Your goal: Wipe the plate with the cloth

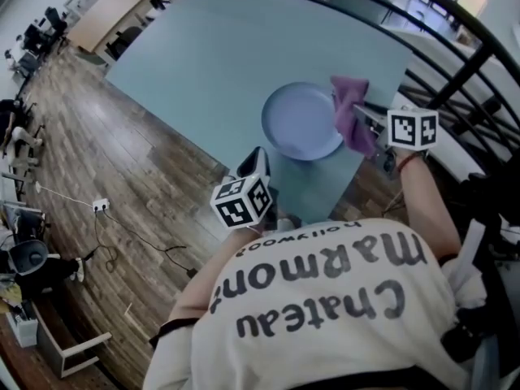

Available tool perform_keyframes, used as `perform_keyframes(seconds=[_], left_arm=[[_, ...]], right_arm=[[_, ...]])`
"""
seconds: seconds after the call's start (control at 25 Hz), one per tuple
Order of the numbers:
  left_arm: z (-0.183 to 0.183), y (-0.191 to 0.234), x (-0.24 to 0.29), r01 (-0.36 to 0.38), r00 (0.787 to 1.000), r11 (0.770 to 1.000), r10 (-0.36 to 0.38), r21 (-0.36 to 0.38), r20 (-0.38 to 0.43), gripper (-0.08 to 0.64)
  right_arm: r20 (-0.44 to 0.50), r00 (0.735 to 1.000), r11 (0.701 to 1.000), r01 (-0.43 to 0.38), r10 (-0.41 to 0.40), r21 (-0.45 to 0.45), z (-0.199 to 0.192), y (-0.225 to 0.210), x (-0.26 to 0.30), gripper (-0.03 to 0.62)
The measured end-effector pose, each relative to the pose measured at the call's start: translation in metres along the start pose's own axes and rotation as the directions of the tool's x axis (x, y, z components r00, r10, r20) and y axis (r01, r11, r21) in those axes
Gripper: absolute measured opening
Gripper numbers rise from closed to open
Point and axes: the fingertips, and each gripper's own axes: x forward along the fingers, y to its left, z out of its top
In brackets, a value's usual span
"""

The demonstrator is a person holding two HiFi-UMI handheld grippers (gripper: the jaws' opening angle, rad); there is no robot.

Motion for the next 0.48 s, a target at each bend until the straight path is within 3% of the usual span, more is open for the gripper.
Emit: perform_keyframes(seconds=[0.48], left_arm=[[0.036, -0.025, -0.019, -0.026, 0.993, 1.000, 0.024, 0.015, 0.117, 0.002]], right_arm=[[0.088, 0.996, 0.989, -0.015, 0.028, -0.144, 0.058, 0.019, -0.034, 0.084]])
